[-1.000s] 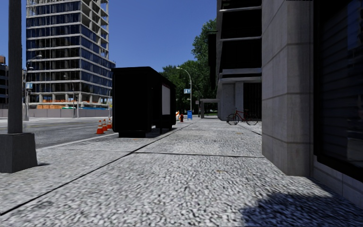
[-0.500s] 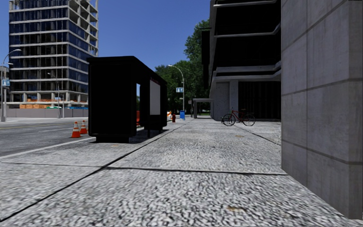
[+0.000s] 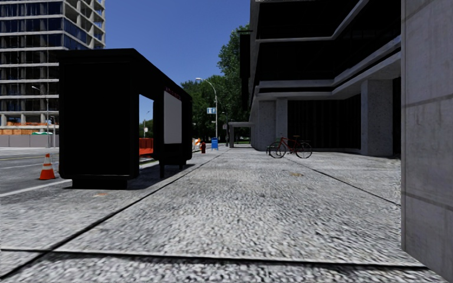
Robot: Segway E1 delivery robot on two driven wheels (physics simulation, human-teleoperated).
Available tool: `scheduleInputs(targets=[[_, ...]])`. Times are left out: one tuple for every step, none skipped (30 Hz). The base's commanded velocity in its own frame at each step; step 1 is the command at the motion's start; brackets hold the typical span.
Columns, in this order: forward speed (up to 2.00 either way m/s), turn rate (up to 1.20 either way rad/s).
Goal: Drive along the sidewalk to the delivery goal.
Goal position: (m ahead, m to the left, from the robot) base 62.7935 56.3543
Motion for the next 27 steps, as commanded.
scheduleInputs(targets=[[2.0,-0.12],[2.0,-0.52],[2.0,-0.52],[2.0,-0.6],[2.0,-0.62],[2.0,-0.62],[2.0,-0.62],[2.0,-0.57],[2.0,-0.11],[2.0,0.0],[2.0,0.0],[2.0,0.0],[2.0,0.0],[2.0,0.0],[2.0,0.0],[2.0,0.0],[2.0,0.0],[2.0,0.0],[2.0,0.0],[2.0,0.0],[2.0,0.0],[2.0,0.0],[2.0,0.0],[2.0,0.0],[2.0,0.0],[2.0,0.0],[2.0,0.0]])
